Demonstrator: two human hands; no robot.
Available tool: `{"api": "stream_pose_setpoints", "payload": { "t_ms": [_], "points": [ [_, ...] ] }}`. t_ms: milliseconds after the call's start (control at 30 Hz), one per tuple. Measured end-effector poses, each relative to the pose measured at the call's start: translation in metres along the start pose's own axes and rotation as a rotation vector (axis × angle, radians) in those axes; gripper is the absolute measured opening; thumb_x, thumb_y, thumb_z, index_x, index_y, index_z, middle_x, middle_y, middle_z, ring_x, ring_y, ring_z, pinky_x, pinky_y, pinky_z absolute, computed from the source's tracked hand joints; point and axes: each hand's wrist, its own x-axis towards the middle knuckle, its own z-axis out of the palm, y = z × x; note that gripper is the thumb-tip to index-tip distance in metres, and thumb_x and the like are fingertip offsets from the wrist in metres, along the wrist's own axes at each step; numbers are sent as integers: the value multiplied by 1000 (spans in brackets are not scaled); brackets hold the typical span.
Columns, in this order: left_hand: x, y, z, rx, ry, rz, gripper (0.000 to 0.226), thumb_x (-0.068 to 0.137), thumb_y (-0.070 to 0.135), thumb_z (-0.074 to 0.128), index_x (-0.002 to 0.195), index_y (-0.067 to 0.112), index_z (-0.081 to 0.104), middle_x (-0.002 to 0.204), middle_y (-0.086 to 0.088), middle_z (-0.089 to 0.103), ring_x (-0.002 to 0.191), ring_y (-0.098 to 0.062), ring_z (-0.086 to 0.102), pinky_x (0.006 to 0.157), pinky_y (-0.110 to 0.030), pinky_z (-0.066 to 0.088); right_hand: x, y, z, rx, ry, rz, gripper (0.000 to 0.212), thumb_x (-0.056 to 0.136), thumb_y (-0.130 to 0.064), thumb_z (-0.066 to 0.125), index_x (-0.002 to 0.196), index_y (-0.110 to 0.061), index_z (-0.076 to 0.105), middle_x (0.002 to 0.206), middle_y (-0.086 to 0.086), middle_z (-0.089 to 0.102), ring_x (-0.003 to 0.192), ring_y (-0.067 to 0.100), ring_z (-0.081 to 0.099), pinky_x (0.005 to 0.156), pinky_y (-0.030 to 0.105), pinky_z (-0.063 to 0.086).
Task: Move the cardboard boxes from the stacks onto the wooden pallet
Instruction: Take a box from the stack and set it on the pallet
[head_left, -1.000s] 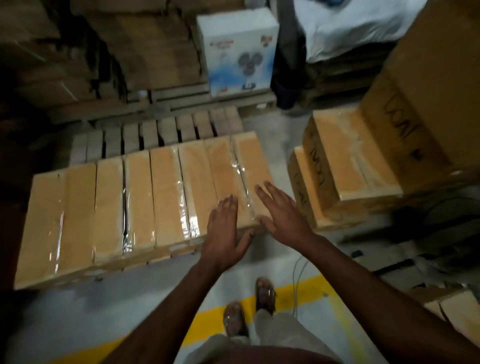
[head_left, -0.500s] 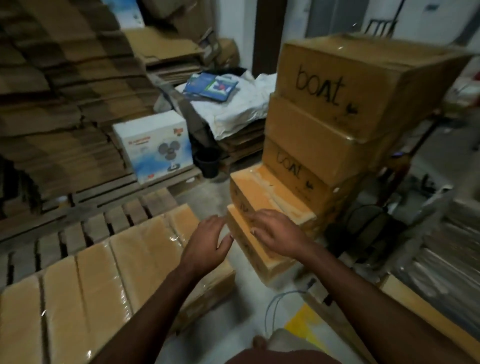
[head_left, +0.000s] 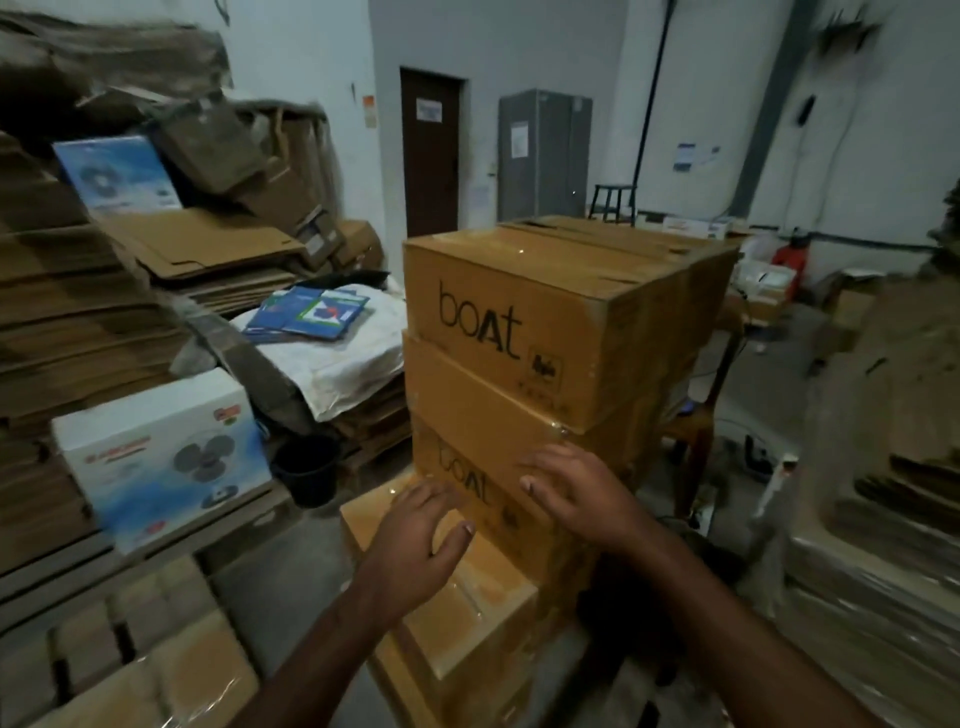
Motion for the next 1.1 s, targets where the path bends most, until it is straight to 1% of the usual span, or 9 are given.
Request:
{"api": "stream_pose_setpoints", "payload": {
  "t_ms": [100,200,367,500,567,733,800,967,1100],
  "points": [
    [75,32,27,-28,21,17,59,93,59,39,126,18,65,125,7,62,126,-14,51,106,-36,42,31,58,-44,-7,64,22,31,98,-33,54,124,-20,67,124,-6,65,116,8,55,97,30,47],
    [147,64,50,-21,73,21,58,94,58,41,135,20,58,135,4,58,132,-16,47,109,-34,39,64,114,-81,-1,190,14,37,94,-33,52,123,-16,68,126,-1,65,118,15,57,98,34,48],
    [241,111,79,-36,243,-62,66,99,50,50,154,19,31,162,-3,25,146,-20,28,116,-37,30,123,183,-124,31,352,95,46,94,-31,55,137,-15,57,137,10,55,126,25,51,102,48,47],
    [290,128,95,-68,342,-112,79,95,53,55,159,30,16,167,-10,6,152,-29,13,118,-47,27,158,212,-138,-16,279,166,70,96,-35,59,155,-36,22,161,6,20,146,29,21,113,49,33],
    [304,132,103,-50,368,-148,85,94,54,57,160,32,9,167,-10,1,153,-31,11,119,-48,27,168,223,-139,-60,259,135,71,96,-36,59,155,-39,19,164,4,11,149,29,9,114,52,28],
    [312,132,107,-29,476,-183,80,93,35,65,159,23,20,164,-11,19,149,-28,21,116,-43,31,179,243,-129,-147,390,23,40,90,-45,56,127,-28,57,135,7,48,134,30,36,112,65,23],
    [312,126,105,-1,515,-172,74,92,35,66,156,21,30,160,-12,29,145,-28,28,112,-40,32,185,243,-125,-153,424,7,41,88,-52,52,119,-28,60,124,6,52,126,29,40,114,66,16],
    [316,106,84,-30,685,-154,60,89,34,57,145,16,45,144,-11,51,134,-28,46,109,-47,40,213,210,-112,-92,474,-93,44,86,-61,46,108,-26,63,112,5,55,113,28,47,112,63,19],
    [318,93,62,-56,810,-277,60,93,43,50,144,12,45,131,-11,57,118,-25,54,99,-46,48,227,177,-95,-66,426,-146,34,86,-56,59,108,-30,62,112,0,55,113,22,47,116,55,12]
  ]
}}
